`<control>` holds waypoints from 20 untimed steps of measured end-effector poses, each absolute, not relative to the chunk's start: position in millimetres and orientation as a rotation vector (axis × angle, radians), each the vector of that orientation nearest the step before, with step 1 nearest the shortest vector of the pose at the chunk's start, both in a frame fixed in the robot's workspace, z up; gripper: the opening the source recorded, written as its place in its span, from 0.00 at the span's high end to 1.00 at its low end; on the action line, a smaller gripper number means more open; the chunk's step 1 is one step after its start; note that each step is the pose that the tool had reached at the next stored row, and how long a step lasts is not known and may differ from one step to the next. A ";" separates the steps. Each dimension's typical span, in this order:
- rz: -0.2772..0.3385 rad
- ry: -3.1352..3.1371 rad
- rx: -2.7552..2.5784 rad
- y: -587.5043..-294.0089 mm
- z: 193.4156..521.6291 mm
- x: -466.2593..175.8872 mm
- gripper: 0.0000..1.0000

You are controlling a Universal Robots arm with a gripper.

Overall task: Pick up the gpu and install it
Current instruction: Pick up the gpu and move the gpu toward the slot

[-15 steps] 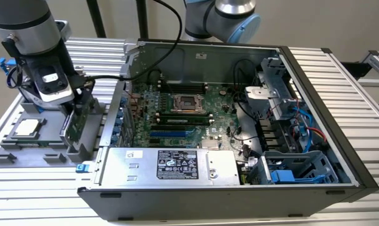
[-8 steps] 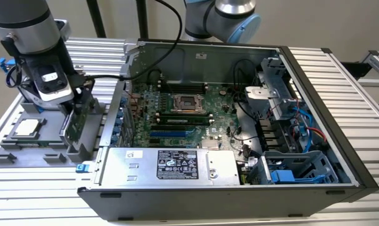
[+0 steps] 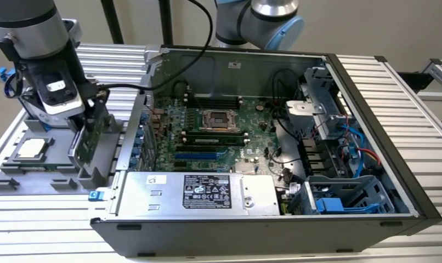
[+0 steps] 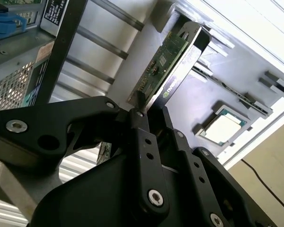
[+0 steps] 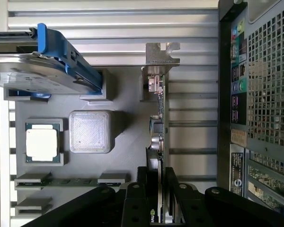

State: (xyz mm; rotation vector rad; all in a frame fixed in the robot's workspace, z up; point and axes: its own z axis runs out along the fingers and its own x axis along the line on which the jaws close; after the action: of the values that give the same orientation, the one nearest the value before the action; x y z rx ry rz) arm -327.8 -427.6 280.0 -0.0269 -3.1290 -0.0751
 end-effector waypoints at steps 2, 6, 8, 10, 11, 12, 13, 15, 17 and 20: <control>-0.075 -3.129 -0.027 -427.6 281.3 -327.8 1.00; -0.075 -3.129 -0.027 -427.7 283.7 -327.8 1.00; -0.075 -3.129 -0.027 -427.6 284.9 -327.8 1.00; -0.075 -3.129 -0.027 -427.6 286.5 -327.8 1.00; -0.075 -3.129 -0.027 -427.6 287.5 -327.8 1.00; -0.075 -3.129 -0.027 -427.6 288.5 -327.8 1.00; -0.075 -3.129 -0.027 -427.6 289.5 -327.8 1.00; -0.075 -3.129 -0.027 -427.6 291.2 -327.8 1.00; -0.075 -3.129 -0.027 -427.6 292.5 -327.8 1.00; -0.075 -3.129 -0.027 -427.6 294.6 -327.8 1.00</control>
State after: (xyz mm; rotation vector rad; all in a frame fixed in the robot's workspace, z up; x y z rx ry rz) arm -327.8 -427.6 294.6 -0.0270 -3.1289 -0.0750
